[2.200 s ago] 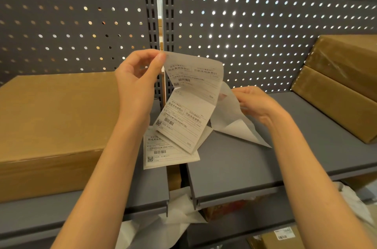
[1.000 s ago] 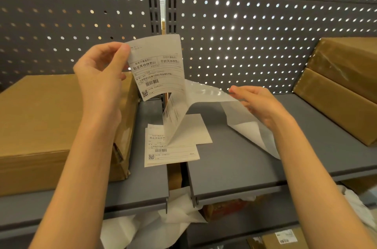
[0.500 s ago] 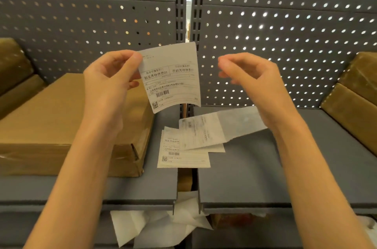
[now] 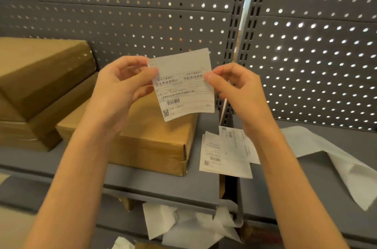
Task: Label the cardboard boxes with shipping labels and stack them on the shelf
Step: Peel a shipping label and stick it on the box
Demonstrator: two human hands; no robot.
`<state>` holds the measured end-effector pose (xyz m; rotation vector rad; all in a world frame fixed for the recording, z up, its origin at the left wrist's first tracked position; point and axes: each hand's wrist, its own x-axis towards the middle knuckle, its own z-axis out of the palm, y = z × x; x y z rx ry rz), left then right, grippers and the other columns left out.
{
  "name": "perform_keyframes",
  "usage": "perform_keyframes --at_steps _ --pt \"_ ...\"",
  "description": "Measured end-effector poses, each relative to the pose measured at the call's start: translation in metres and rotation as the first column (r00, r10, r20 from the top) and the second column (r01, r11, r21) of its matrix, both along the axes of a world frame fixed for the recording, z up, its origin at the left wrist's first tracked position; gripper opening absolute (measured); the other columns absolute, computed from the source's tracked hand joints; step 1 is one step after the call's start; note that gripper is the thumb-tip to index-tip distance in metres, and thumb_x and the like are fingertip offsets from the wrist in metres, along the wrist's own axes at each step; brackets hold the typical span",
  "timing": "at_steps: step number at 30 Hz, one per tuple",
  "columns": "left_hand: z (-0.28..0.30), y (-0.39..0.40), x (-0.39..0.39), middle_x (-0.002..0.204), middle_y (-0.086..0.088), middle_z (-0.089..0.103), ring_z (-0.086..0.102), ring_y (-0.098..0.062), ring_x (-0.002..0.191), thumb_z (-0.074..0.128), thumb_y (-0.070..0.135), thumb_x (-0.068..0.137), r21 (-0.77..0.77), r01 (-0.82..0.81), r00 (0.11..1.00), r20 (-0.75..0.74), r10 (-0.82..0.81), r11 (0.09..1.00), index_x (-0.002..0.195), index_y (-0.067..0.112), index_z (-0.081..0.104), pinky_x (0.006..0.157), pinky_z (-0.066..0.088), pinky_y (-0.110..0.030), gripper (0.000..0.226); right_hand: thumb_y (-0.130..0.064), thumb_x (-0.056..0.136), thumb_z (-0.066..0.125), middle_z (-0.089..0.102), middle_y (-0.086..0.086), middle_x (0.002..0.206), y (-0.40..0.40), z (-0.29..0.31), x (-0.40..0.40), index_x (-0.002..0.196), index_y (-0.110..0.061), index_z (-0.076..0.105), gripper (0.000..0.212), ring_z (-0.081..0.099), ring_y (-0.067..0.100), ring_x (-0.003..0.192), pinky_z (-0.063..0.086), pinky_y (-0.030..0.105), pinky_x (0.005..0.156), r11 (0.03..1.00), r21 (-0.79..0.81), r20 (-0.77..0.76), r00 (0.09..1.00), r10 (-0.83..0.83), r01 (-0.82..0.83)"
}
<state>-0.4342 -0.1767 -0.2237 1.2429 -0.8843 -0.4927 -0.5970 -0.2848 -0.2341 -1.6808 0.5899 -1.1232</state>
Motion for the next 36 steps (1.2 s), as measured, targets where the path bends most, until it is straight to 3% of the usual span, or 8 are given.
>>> perform_keyframes --at_steps 4,6,9,13,17,23,27,36 --pt "0.005 0.005 0.027 0.087 0.004 0.070 0.069 -0.012 0.092 0.063 0.006 0.083 -0.007 0.035 0.999 -0.011 -0.036 0.999 0.090 0.018 0.062 0.074 0.055 -0.021 0.014 -0.019 0.085 0.068 0.073 0.008 0.094 0.005 0.002 0.026 0.086 -0.015 0.066 0.004 0.068 0.023 0.091 0.056 0.031 0.080 0.995 0.091 0.014 0.999 -0.031 0.029" --pt "0.006 0.005 0.042 0.087 0.005 0.070 0.069 -0.010 0.090 0.063 0.007 0.083 0.004 0.037 0.999 -0.001 -0.037 0.999 0.090 0.017 0.062 0.073 0.055 -0.020 0.013 -0.021 0.086 0.067 0.073 0.010 0.097 0.008 0.002 0.040 0.089 -0.013 0.066 0.009 0.067 0.027 0.095 0.054 0.036 0.083 0.987 0.153 0.012 0.998 -0.055 0.052" --pt "0.006 0.002 0.068 0.092 -0.001 0.070 0.069 -0.011 0.088 0.064 0.006 0.083 0.039 0.053 0.998 0.013 -0.054 0.998 0.095 0.013 0.063 0.073 0.056 -0.020 0.014 -0.024 0.087 0.067 0.073 0.008 0.095 0.014 0.000 0.061 0.092 -0.013 0.068 0.012 0.068 0.025 0.090 0.055 0.034 0.078 0.977 0.180 -0.029 0.994 -0.108 0.111" --pt "0.004 -0.006 0.099 0.087 -0.002 0.069 0.068 -0.011 0.082 0.064 0.000 0.082 0.119 0.126 0.992 0.004 -0.127 0.985 0.094 0.011 0.063 0.071 0.055 -0.019 0.017 -0.021 0.085 0.069 0.074 0.003 0.088 0.021 -0.001 0.084 0.090 -0.015 0.067 0.007 0.067 0.010 0.076 0.049 0.016 0.060 0.955 0.232 -0.044 0.983 -0.179 0.185" --pt "0.002 -0.011 0.116 0.090 -0.007 0.068 0.067 -0.010 0.078 0.063 -0.005 0.081 0.186 0.162 0.986 -0.003 -0.165 0.969 0.096 0.008 0.063 0.066 0.055 -0.016 0.019 -0.018 0.082 0.072 0.072 0.001 0.081 0.025 -0.003 0.098 0.094 -0.019 0.059 0.018 0.066 0.013 0.077 0.051 0.028 0.070 0.926 0.272 -0.051 0.965 -0.257 0.261" --pt "-0.004 -0.018 0.127 0.117 -0.025 0.060 0.063 -0.022 0.095 0.065 -0.007 0.079 0.263 0.136 0.989 0.016 -0.145 0.955 0.108 -0.001 0.062 0.062 0.054 -0.013 0.029 -0.021 0.081 0.072 0.069 0.001 0.074 0.024 -0.018 0.109 0.082 -0.022 0.062 0.010 0.065 0.014 0.072 0.053 0.034 0.074 0.920 0.104 -0.201 0.914 -0.353 0.378" --pt "-0.008 -0.019 0.130 0.117 -0.022 0.060 0.064 -0.016 0.085 0.065 -0.005 0.080 0.354 0.118 0.988 0.048 -0.145 0.928 0.111 -0.002 0.061 0.053 0.051 -0.010 0.032 -0.021 0.082 0.070 0.066 -0.004 0.075 0.022 -0.025 0.114 0.083 -0.020 0.065 0.005 0.060 0.003 0.070 0.042 0.009 0.061 0.912 -0.010 -0.286 0.873 -0.396 0.410" --pt "-0.015 -0.021 0.136 0.098 -0.014 0.064 0.063 -0.014 0.079 0.065 -0.006 0.080 0.465 0.117 0.986 0.053 -0.159 0.877 0.107 -0.001 0.058 0.053 0.052 -0.011 0.028 -0.018 0.084 0.066 0.054 -0.015 0.063 0.019 -0.034 0.122 0.082 -0.020 0.067 0.003 0.050 -0.005 0.062 0.033 -0.003 0.053 0.908 -0.152 -0.445 0.793 -0.416 0.391"
